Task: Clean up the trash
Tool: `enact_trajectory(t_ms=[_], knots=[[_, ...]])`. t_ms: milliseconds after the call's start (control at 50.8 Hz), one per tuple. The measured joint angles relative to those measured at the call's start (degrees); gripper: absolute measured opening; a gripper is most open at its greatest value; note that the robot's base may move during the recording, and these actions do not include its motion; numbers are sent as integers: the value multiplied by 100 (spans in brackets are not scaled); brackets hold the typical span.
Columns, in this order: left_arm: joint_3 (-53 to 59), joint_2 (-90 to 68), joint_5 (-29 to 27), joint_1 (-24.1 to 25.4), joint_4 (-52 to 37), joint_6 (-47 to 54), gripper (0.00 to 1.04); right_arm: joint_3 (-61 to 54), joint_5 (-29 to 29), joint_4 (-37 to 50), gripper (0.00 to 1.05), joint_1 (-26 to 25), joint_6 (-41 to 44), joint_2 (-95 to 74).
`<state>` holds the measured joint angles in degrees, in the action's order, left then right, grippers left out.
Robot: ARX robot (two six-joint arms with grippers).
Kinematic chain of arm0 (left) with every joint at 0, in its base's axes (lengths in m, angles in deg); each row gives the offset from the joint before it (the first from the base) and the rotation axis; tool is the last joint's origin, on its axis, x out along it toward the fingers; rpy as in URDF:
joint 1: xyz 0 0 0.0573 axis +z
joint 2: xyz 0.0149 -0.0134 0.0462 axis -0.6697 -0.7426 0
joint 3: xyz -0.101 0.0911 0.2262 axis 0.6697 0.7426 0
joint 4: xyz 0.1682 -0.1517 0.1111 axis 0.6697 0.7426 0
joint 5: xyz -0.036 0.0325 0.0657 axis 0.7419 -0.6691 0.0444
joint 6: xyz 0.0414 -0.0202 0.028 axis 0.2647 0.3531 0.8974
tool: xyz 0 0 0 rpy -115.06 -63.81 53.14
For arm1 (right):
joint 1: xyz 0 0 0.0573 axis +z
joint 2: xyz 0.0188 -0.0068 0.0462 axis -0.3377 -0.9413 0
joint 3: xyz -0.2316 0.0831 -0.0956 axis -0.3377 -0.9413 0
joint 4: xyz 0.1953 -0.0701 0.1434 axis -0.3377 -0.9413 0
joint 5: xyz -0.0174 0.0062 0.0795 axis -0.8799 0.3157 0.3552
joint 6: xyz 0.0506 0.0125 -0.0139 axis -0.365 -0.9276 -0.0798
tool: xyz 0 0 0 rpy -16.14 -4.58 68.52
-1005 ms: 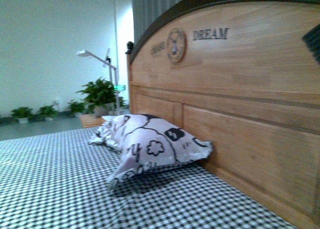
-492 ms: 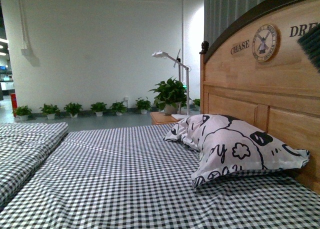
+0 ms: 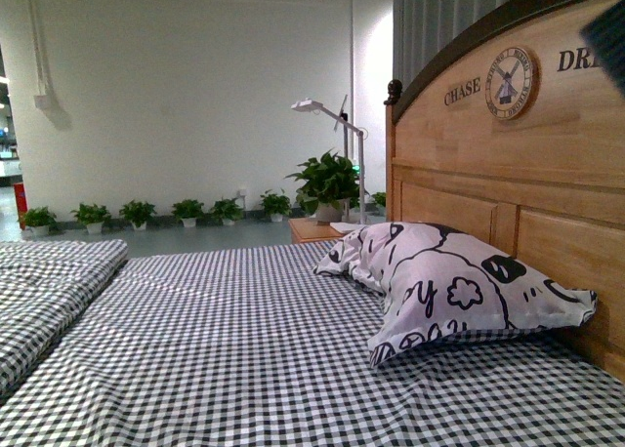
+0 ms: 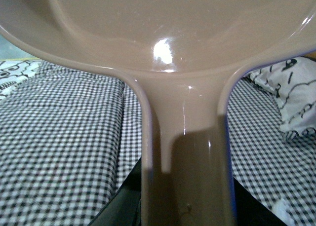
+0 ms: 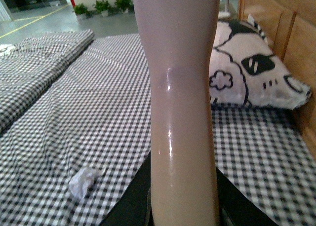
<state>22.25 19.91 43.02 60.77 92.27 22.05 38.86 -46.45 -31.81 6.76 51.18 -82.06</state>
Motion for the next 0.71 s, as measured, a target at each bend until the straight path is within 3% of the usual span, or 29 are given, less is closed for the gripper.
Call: enact_trajectory(t_ms=[59, 158, 394, 571, 709], knots=[[-483, -472, 660, 627, -2, 26, 24, 461, 0, -50, 18, 2, 0, -236], [-1067, -1141, 1226, 1010, -66, 208, 24, 1088, -31, -278, 18, 68, 7, -614], [-1961, -3136, 3082, 922, -804, 1869, 24, 3123, -420, -1405, 18, 673, 9, -2356], [-1528, -4225, 2621, 372, 118, 3565, 24, 3744, -750, -1657, 18, 1064, 118, -3005], [-671, -4754, 2452, -107, -153, 4183, 24, 3917, -866, -1926, 18, 1270, 358, -3333]])
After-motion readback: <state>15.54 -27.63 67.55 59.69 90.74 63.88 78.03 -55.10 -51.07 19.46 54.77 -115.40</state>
